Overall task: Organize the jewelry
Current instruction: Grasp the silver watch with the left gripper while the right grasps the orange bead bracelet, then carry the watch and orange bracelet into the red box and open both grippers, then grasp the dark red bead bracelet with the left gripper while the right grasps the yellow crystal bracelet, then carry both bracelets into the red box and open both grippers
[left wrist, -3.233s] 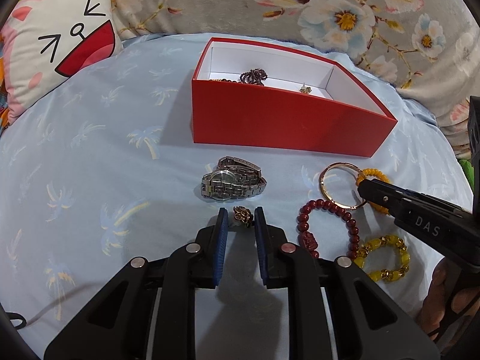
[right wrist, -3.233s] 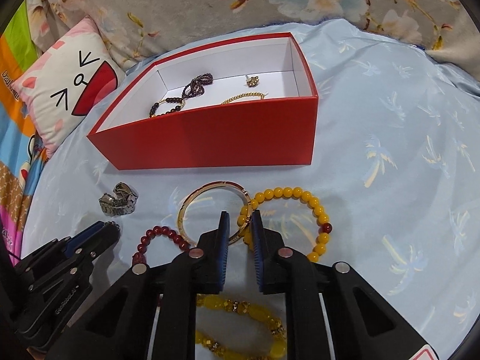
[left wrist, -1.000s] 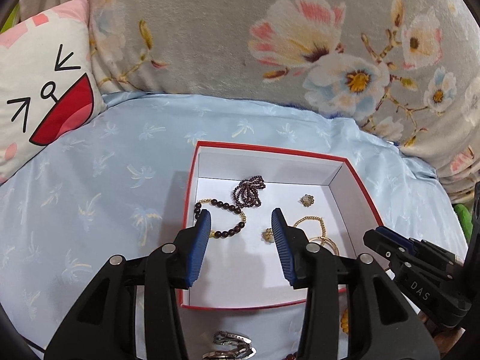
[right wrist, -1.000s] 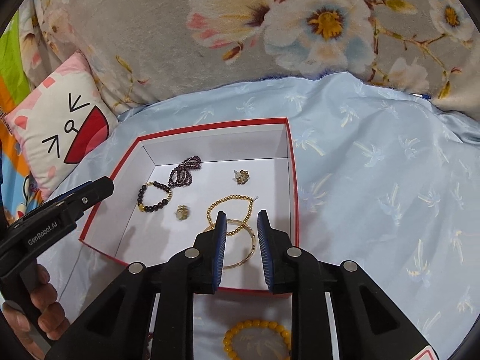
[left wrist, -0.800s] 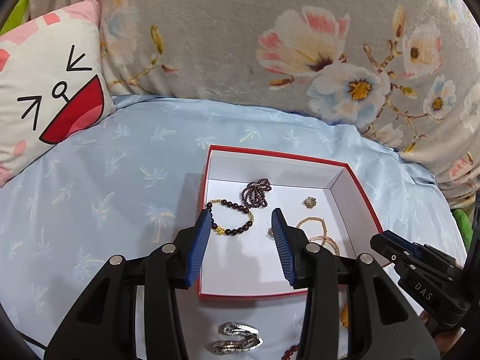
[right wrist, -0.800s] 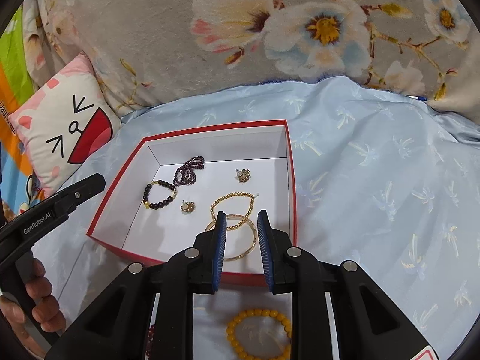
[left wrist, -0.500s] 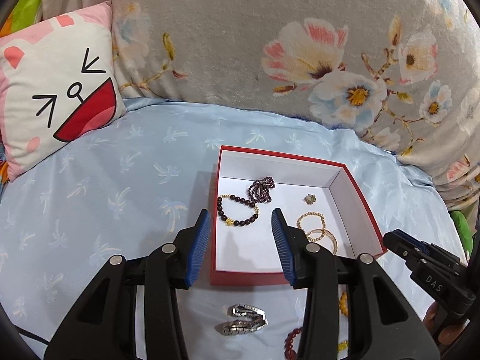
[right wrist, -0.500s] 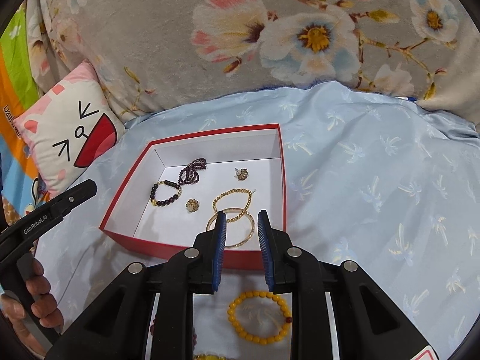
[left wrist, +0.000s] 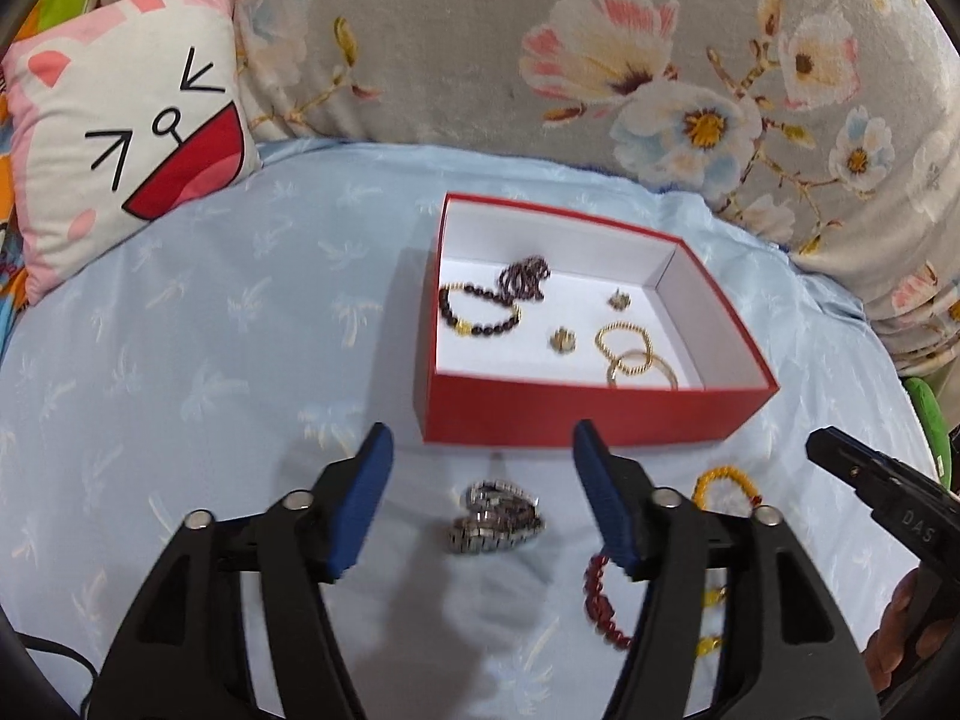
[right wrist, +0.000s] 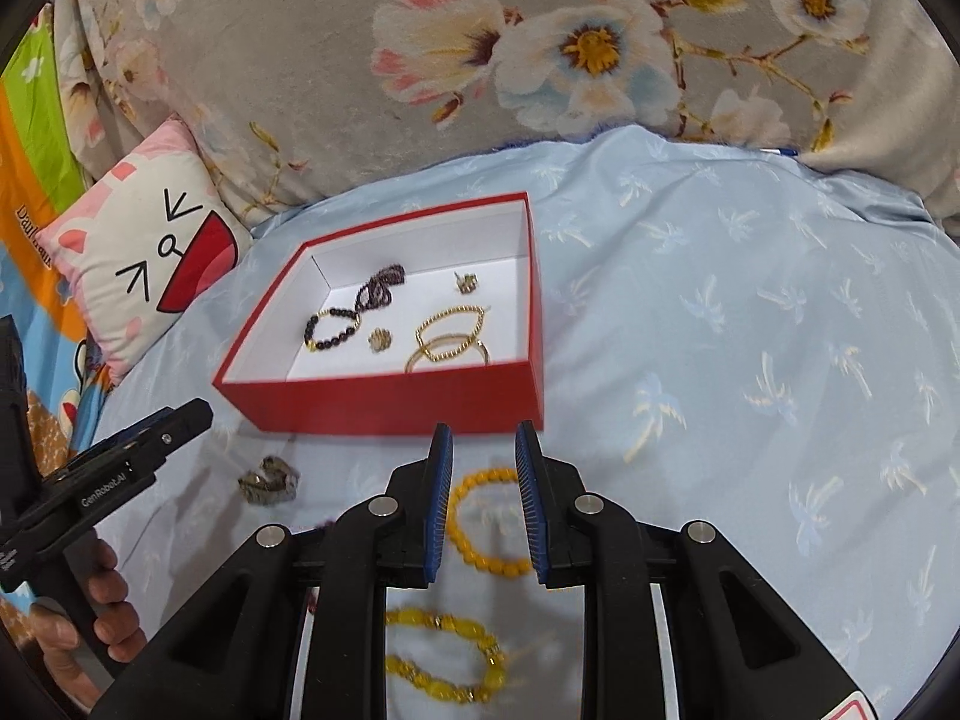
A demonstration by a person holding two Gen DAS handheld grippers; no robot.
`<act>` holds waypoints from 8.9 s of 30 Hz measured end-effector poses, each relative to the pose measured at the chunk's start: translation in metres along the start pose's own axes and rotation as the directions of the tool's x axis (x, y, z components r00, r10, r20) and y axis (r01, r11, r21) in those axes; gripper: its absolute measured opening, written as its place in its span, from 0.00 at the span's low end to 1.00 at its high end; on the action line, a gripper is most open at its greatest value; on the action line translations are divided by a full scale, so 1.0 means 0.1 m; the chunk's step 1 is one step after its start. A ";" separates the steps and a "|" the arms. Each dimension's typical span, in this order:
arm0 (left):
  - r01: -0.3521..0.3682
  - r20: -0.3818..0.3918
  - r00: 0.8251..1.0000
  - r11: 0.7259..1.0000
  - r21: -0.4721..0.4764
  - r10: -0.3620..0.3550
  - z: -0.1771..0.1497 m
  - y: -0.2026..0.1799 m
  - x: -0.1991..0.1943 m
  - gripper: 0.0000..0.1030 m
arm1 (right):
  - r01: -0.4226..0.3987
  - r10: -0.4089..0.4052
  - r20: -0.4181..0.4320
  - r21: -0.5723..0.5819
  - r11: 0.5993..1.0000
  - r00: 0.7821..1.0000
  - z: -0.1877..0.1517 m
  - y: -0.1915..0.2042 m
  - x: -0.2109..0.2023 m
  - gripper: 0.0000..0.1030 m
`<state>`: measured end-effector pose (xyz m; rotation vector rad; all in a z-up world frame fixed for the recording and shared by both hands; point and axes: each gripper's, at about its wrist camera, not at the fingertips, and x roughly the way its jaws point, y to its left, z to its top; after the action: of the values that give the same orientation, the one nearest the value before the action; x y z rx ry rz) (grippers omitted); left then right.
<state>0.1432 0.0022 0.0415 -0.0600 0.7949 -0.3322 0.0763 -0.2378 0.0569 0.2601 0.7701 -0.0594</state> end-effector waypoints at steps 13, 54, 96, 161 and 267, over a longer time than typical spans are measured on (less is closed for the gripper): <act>-0.080 -0.078 0.993 0.994 0.074 0.086 -0.37 -0.13 0.39 0.61 | 0.013 -0.010 -0.073 0.041 0.999 0.997 -0.43 -0.16 0.06 0.27; 0.050 -0.102 0.994 0.999 0.017 -0.048 -0.39 -0.05 0.24 0.07 | 0.046 -0.043 -0.079 0.034 0.998 0.996 -0.26 -0.09 0.30 0.07; 0.142 -0.047 0.989 0.985 0.094 -0.138 1.30 -0.60 0.95 0.06 | -0.084 0.084 -0.043 0.001 0.996 0.996 1.27 0.30 1.23 0.07; 0.007 -0.145 0.989 0.995 0.097 0.007 -0.61 -0.49 0.16 0.34 | 0.032 -0.035 -0.106 -0.028 0.999 0.994 -0.87 0.03 -0.08 0.36; -0.037 -0.017 0.999 0.999 0.023 0.038 1.00 -0.19 0.75 0.24 | 0.024 -0.021 0.049 -0.073 0.997 0.999 0.84 0.23 0.84 0.21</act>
<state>0.2578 -0.0468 0.0632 -0.0210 0.8082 -0.3063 0.1970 -0.2330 0.0614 0.1797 0.7256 -0.0584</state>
